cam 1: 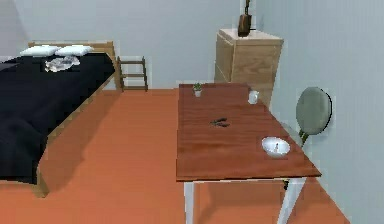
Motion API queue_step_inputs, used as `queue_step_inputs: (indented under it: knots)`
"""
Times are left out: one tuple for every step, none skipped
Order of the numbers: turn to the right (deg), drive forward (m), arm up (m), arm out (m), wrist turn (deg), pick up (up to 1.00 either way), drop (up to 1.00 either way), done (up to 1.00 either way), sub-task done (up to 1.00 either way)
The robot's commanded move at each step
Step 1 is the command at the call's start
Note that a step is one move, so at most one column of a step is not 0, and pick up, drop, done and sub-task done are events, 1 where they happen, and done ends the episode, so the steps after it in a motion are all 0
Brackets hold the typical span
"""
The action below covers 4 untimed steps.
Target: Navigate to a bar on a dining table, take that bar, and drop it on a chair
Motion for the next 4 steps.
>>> queue_step_inputs:
  knots:
    - [0.0, 0.4, 0.0, 0.0, 0.0, 0.0, 0.0, 0.0, 0.0]
    - [-45.0, 0.0, 0.0, 0.0, 0.0, 0.0, 0.0, 0.0, 0.0]
    - [-27.0, 0.0, 0.0, 0.0, 0.0, 0.0, 0.0, 0.0, 0.0]
    - [45.0, 0.0, 0.0, 0.0, 0.0, 0.0, 0.0, 0.0, 0.0]
